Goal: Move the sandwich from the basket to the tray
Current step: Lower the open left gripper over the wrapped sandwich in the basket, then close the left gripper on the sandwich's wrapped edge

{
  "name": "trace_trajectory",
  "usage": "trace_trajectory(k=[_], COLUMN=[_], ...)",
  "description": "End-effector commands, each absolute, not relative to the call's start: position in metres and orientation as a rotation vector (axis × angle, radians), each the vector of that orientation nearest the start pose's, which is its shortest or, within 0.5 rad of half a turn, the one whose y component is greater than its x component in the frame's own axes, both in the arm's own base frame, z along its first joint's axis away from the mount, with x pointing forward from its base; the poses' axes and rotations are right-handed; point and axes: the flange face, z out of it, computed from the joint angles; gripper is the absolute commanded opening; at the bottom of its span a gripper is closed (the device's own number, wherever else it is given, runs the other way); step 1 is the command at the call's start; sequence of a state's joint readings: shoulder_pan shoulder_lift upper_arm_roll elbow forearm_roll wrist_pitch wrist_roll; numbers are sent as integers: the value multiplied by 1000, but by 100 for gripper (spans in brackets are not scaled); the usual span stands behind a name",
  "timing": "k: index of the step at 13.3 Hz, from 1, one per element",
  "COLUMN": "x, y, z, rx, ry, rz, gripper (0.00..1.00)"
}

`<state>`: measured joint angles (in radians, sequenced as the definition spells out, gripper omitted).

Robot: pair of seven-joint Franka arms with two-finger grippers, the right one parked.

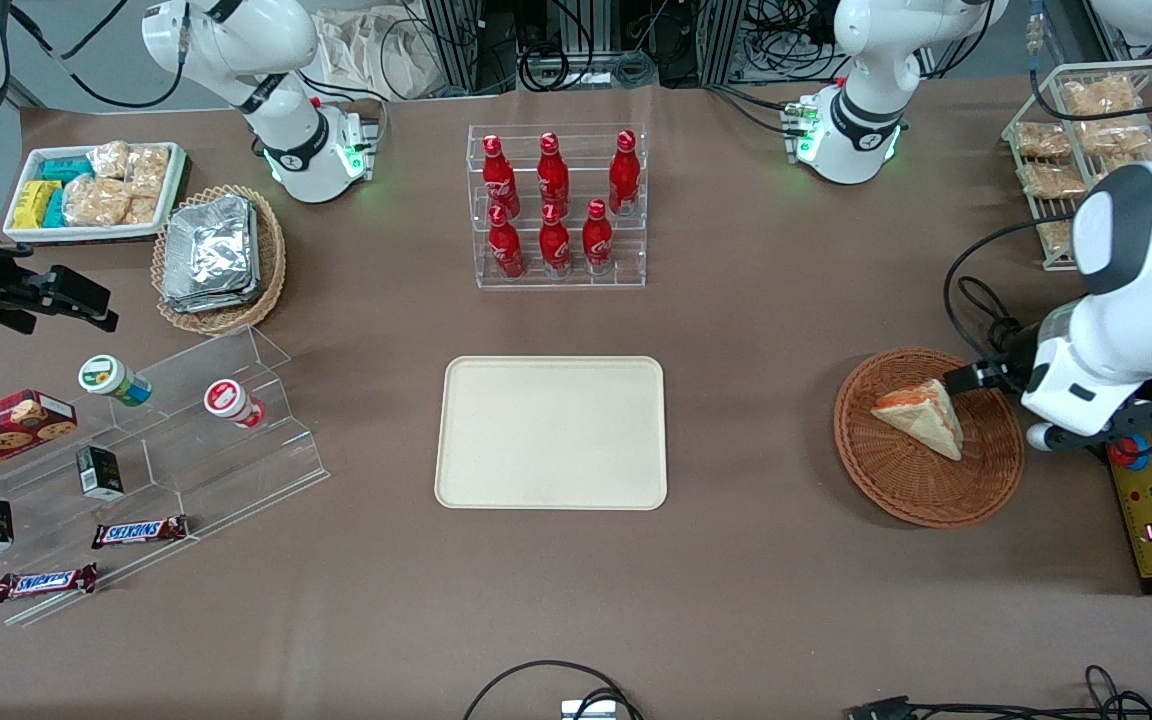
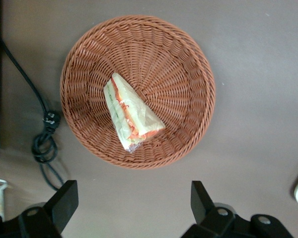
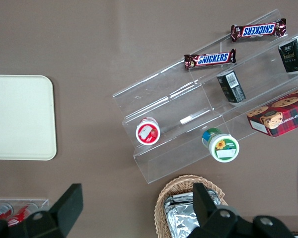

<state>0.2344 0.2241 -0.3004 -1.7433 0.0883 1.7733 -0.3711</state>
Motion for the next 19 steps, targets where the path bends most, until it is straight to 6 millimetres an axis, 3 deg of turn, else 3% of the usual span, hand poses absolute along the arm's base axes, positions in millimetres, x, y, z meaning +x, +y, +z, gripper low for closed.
trace_trajectory(k=[1,7,9,14,19], x=[591,570,572,565,568], y=[-17,-9,-10,24,25], z=[415,345,336,294,270], rx=[-3003,-2943,-2911,-2873,-2850], ry=[-574,-886,-1016,-1232,-1315], rz=[255,171,146,113,148], gripper=[100,100,100,100,100])
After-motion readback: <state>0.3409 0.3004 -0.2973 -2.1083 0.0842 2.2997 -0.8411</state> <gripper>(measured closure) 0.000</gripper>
